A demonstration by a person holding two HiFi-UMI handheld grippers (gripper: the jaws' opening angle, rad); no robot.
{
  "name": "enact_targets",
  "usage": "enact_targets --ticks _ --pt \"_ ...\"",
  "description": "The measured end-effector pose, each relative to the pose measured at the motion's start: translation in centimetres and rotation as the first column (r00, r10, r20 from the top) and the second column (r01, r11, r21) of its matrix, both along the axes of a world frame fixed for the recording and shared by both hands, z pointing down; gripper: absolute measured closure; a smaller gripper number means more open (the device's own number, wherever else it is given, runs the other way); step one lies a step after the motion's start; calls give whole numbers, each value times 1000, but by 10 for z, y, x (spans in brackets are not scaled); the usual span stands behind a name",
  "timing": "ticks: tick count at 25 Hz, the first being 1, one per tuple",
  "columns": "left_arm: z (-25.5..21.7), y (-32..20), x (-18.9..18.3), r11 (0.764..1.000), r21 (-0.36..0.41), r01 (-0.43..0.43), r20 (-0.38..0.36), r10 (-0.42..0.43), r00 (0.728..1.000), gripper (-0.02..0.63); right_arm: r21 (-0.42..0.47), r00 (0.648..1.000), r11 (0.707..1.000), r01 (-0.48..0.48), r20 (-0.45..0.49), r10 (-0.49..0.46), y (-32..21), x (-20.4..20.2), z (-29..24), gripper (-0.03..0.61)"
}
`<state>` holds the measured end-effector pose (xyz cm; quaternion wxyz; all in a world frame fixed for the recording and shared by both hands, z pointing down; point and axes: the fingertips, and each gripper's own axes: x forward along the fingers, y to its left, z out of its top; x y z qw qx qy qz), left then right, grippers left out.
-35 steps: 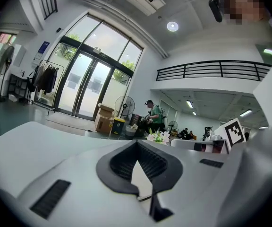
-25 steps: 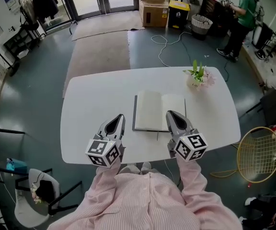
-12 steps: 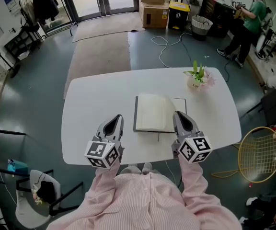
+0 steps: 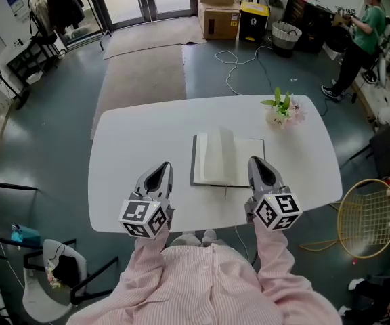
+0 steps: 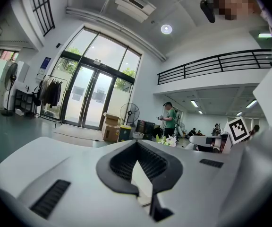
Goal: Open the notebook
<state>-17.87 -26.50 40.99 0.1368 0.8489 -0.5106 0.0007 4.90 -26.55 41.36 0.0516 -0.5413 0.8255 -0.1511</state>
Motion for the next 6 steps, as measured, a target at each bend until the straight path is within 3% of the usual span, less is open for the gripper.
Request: enact_targets --ticks 6 --pt "4 -2 -1 1000 -4 -1 2 1 1000 612 -4 1000 1000 -16 -6 16 -1 3 4 574"
